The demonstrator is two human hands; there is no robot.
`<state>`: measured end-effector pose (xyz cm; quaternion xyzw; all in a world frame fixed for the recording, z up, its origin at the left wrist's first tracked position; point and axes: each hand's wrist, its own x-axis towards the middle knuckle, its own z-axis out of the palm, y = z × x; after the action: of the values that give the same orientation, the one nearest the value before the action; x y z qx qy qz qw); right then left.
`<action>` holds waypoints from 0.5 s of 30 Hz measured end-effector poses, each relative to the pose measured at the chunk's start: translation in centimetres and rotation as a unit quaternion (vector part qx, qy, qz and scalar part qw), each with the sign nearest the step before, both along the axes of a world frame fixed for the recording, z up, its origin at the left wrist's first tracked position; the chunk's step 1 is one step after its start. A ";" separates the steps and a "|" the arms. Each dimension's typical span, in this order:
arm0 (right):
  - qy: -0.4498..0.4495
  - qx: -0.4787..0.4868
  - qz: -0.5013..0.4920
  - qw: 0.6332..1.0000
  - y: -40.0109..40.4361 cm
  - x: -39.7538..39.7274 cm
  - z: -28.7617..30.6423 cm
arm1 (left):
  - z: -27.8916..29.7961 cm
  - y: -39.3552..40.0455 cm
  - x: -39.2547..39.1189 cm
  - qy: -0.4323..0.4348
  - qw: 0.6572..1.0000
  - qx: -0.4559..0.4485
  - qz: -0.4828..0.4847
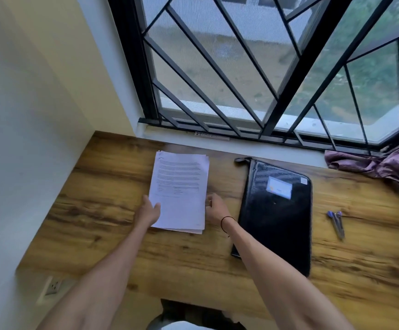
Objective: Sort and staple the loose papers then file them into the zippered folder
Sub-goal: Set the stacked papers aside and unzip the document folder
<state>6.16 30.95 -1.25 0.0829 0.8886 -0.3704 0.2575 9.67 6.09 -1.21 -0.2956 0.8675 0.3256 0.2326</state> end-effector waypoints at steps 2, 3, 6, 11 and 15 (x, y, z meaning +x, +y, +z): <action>-0.005 0.002 -0.010 1.000 0.6 0.1 0.4 | 0.5 0.7 -0.5 -0.011 1.000 -0.027 0.003; 0.002 0.003 -0.022 1.000 1.0 0.2 0.4 | 0.9 1.1 -0.6 -0.002 0.999 -0.049 0.018; 0.052 0.016 -0.088 0.995 2.8 0.3 0.9 | 2.4 2.3 -0.9 0.052 0.988 -0.140 0.031; 0.156 0.076 -0.193 0.966 7.9 1.6 1.4 | 3.2 5.4 -1.8 0.143 0.983 -0.104 -0.048; 0.167 0.125 -0.248 0.946 11.7 2.9 1.9 | 3.6 10.8 -2.1 0.166 0.971 -0.001 -0.173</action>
<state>9.08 42.63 0.68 0.2694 0.9094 -0.3167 -0.0074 7.58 16.85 2.34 -0.0832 0.9321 0.3244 0.1378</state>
